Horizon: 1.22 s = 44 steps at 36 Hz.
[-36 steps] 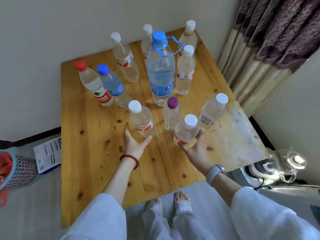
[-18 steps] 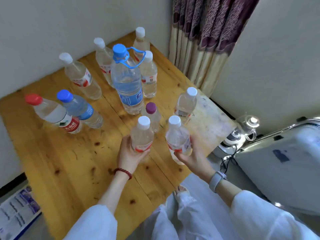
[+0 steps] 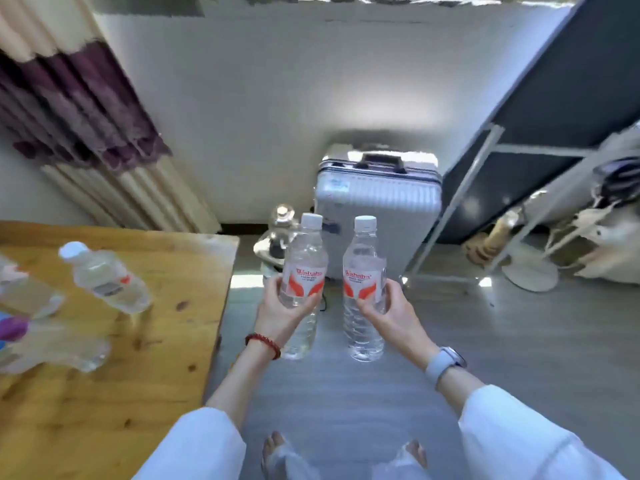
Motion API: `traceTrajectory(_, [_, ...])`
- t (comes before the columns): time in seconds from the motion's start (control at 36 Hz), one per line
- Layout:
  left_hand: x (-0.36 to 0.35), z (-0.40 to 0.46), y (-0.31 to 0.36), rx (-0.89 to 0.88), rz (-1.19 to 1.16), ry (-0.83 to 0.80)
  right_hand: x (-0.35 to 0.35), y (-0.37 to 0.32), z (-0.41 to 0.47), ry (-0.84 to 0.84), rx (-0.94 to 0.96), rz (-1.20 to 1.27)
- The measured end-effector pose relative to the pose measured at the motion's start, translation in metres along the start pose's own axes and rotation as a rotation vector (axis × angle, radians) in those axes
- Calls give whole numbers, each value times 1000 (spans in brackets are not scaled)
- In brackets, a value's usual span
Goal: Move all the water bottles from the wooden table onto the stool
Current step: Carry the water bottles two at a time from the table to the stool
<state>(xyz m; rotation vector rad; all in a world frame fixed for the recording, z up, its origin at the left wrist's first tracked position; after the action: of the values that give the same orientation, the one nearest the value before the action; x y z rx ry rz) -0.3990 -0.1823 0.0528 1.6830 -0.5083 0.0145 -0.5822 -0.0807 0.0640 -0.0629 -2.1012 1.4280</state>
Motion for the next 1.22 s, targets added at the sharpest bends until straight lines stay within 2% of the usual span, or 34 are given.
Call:
traceTrajectory(0.19, [-226,-29,76,-235,70,-269,202,100,-46,321,-126,79])
traceTrajectory(0.36, [-421,-89,129,-277,98,-547,361,186,-102,585,-282,-57])
traceTrajectory(0.56, [-610,-149,182,-383,156,-894,502,268,-160,846,-429,-141])
traceTrajectory(0.72, [-771,-190,220,-441,186,-1074,615,337,-191,1001,-551,-95])
traceTrajectory(0.97, [-1016,-258,297,-476,191,-1340,809,433,-216,1197,-718,141])
traceTrajectory(1.22, [-1224,-384,353,-453,229,-1573,956,523,-286,1436,-811,236])
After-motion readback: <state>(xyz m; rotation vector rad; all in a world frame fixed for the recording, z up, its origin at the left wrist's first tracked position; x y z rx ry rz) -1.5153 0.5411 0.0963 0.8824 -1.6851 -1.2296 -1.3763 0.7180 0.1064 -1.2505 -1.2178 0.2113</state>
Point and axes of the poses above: each hand's wrist, its own z-axis towards the middle knuckle, its own x-axis out of the back of the hand, y = z × x, the point moved 1 cm from there along z, towards the middle knuckle, and after that the axes turned 4 degrees about y, right-handed, at the moved point
